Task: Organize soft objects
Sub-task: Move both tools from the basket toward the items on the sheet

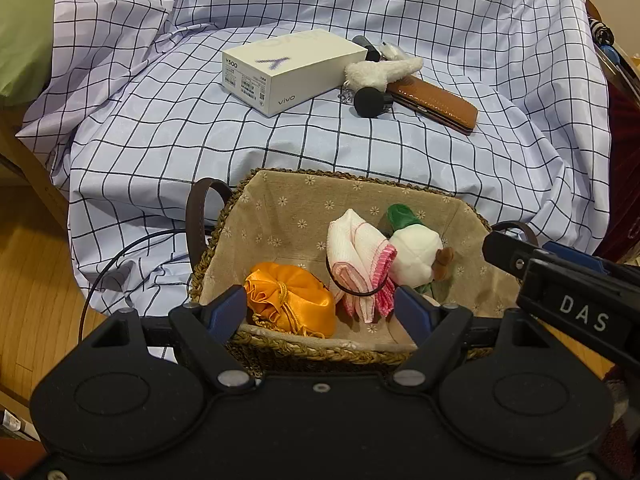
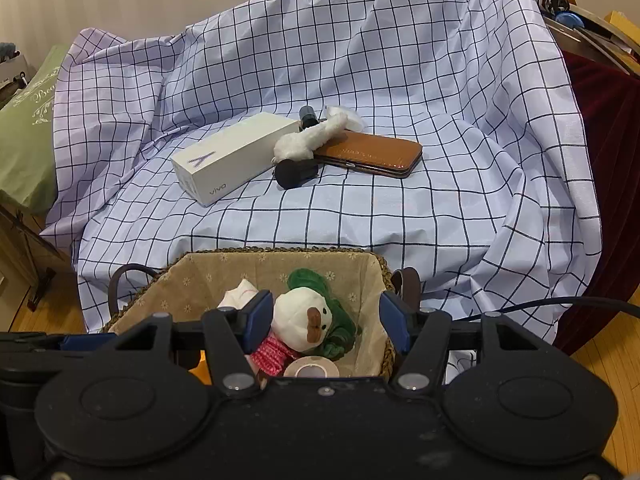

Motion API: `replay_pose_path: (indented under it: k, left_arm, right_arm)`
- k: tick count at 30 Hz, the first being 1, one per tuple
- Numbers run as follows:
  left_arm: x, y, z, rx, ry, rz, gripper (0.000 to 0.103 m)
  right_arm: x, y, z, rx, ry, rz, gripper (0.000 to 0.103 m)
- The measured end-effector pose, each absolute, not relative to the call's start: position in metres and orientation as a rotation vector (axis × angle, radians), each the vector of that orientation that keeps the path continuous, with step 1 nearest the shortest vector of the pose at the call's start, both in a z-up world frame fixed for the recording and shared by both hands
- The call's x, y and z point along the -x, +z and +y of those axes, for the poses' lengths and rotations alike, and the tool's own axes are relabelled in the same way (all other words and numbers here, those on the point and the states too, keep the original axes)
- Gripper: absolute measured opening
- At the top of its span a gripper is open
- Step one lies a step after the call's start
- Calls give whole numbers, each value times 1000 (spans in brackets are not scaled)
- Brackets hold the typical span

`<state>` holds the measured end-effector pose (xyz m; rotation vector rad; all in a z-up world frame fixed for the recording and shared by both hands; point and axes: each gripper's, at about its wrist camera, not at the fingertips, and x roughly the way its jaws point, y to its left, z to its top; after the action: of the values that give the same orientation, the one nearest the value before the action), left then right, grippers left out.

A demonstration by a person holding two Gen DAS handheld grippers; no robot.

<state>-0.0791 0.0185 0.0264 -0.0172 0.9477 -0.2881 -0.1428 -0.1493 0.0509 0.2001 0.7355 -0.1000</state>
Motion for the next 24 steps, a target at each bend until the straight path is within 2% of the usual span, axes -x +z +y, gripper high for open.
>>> replay_pose_path:
  k: [24]
  left_arm:
    - [75, 27, 16, -13, -281, 932, 76]
  right_arm:
    - [137, 48, -150, -191, -83, 725, 61]
